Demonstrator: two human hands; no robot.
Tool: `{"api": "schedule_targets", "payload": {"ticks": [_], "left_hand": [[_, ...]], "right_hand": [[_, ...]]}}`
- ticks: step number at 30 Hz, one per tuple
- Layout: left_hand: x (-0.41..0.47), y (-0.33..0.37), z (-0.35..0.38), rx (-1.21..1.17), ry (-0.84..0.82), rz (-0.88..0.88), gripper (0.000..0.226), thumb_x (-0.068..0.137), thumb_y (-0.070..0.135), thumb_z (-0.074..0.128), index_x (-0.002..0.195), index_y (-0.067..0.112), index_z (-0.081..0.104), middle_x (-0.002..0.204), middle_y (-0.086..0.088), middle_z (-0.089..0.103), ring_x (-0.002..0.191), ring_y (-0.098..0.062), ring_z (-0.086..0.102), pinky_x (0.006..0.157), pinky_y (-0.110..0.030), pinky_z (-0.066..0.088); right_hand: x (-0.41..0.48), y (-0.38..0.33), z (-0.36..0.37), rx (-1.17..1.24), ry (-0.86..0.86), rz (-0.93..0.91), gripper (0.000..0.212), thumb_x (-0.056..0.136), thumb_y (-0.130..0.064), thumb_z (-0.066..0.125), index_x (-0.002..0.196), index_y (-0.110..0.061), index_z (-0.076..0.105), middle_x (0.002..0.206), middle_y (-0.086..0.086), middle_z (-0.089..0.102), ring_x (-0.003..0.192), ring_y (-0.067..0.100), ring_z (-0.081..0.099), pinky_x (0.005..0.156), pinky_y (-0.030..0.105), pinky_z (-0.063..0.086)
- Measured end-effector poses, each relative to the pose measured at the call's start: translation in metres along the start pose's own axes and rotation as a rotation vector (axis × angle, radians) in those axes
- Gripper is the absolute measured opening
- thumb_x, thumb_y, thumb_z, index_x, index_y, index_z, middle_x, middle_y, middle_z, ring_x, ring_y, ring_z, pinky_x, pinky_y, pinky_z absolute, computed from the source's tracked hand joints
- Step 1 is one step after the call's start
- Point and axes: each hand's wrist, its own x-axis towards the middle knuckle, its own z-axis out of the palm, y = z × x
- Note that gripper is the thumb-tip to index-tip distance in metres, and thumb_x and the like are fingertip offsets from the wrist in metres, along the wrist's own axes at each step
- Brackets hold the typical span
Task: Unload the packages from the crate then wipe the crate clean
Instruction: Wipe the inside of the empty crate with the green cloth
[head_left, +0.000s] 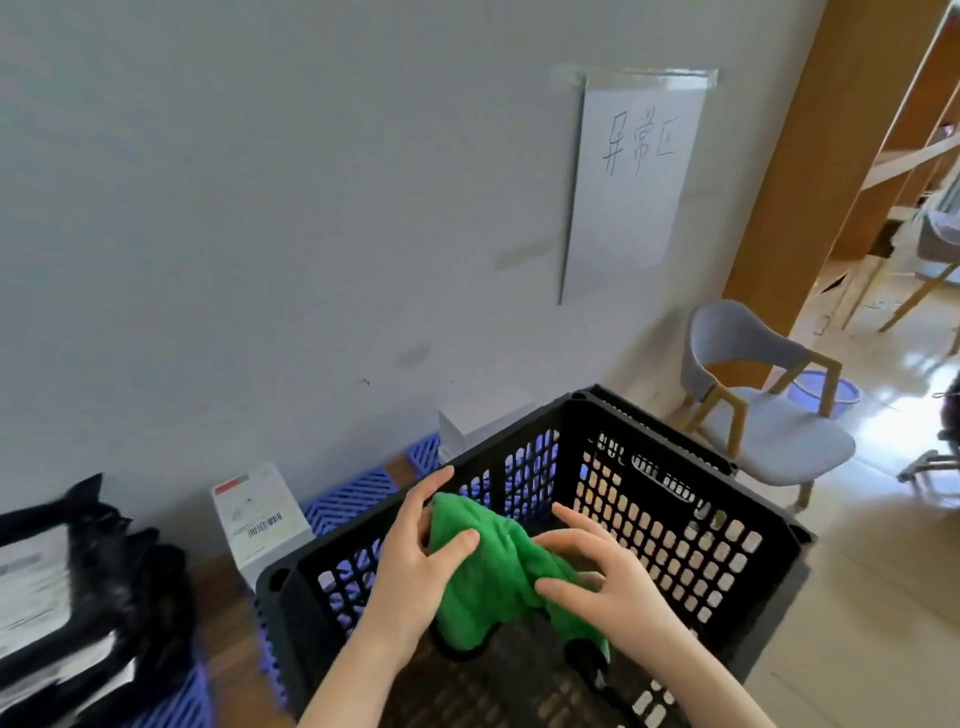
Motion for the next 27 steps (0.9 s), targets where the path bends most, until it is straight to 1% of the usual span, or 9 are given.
{"api": "schedule_targets", "payload": {"ticks": [3,6,7,10,13,16,18,22,27], "left_hand": [[0.002,0.005,-0.008,0.022,-0.067,0.045,0.052,0.084,-0.003,0.068,0.111,0.041,0.066,0.099,-0.001,0.072,0.095,-0.022,0.068,0.079,-0.03,0.056],[0.004,0.009,-0.012,0.01,-0.16,0.035,0.05,0.084,-0.004,0.068,0.112,0.038,0.066,0.101,-0.007,0.072,0.095,-0.026,0.07,0.079,-0.036,0.057],[0.004,0.012,-0.013,-0.002,-0.19,0.027,0.05,0.084,-0.004,0.068,0.114,0.036,0.066,0.102,-0.009,0.073,0.095,-0.028,0.07,0.079,-0.036,0.057],[0.005,0.017,-0.017,-0.014,-0.27,0.012,0.049,0.085,-0.006,0.066,0.12,0.027,0.063,0.102,-0.015,0.072,0.094,-0.031,0.07,0.078,-0.037,0.058],[0.009,0.02,-0.024,0.036,-0.301,0.008,0.05,0.085,-0.006,0.066,0.123,0.026,0.061,0.098,-0.015,0.073,0.089,-0.028,0.071,0.076,-0.036,0.058],[0.017,0.015,-0.034,0.077,-0.231,0.007,0.048,0.084,-0.002,0.069,0.12,0.029,0.063,0.098,-0.013,0.073,0.091,-0.029,0.071,0.077,-0.039,0.058],[0.021,0.008,-0.041,0.095,-0.176,-0.005,0.047,0.083,-0.002,0.07,0.119,0.028,0.063,0.098,-0.011,0.074,0.091,-0.028,0.072,0.075,-0.035,0.059],[0.025,-0.007,-0.049,0.141,-0.131,-0.039,0.044,0.082,0.001,0.073,0.117,0.027,0.063,0.096,-0.005,0.075,0.089,-0.021,0.072,0.073,-0.029,0.057],[0.029,-0.025,-0.048,0.14,0.012,-0.084,0.032,0.085,0.015,0.074,0.113,0.027,0.064,0.097,-0.003,0.074,0.092,-0.018,0.071,0.075,-0.029,0.057]], "right_hand": [[-0.001,0.004,0.005,0.186,-0.103,0.105,0.007,0.081,-0.022,0.075,0.086,-0.026,0.072,0.117,-0.018,0.062,0.122,0.003,0.051,0.078,0.026,0.05],[0.001,0.0,0.014,0.38,-0.173,0.177,0.02,0.083,-0.031,0.066,0.09,-0.012,0.063,0.112,0.005,0.066,0.103,0.008,0.058,0.064,0.034,0.048],[0.002,-0.003,0.016,0.425,-0.196,0.187,0.024,0.083,-0.031,0.064,0.099,-0.013,0.06,0.113,0.011,0.064,0.091,0.014,0.059,0.06,0.034,0.046],[0.006,-0.009,0.02,0.452,-0.298,0.209,0.051,0.083,-0.023,0.066,0.129,-0.035,0.047,0.121,0.003,0.064,0.07,0.019,0.058,0.055,0.031,0.044],[0.01,-0.013,0.025,0.396,-0.337,0.215,0.072,0.082,-0.018,0.072,0.136,-0.044,0.033,0.11,0.007,0.069,0.061,0.015,0.057,0.055,0.026,0.046],[0.01,-0.016,0.026,0.291,-0.236,0.173,0.07,0.078,-0.02,0.078,0.136,-0.036,0.042,0.083,0.003,0.062,0.069,0.009,0.058,0.066,0.021,0.047],[0.01,-0.017,0.023,0.247,-0.17,0.135,0.067,0.074,-0.022,0.082,0.13,-0.039,0.051,0.078,0.001,0.054,0.071,0.011,0.053,0.068,0.022,0.047],[0.007,-0.029,0.012,0.257,-0.176,0.077,0.062,0.069,-0.019,0.08,0.121,-0.045,0.058,0.084,0.004,0.052,0.083,0.018,0.058,0.086,0.03,0.049],[0.005,-0.054,0.005,0.349,-0.21,0.039,0.045,0.082,0.01,0.064,0.115,-0.021,0.069,0.109,0.011,0.068,0.1,0.025,0.068,0.084,0.036,0.056]]}}
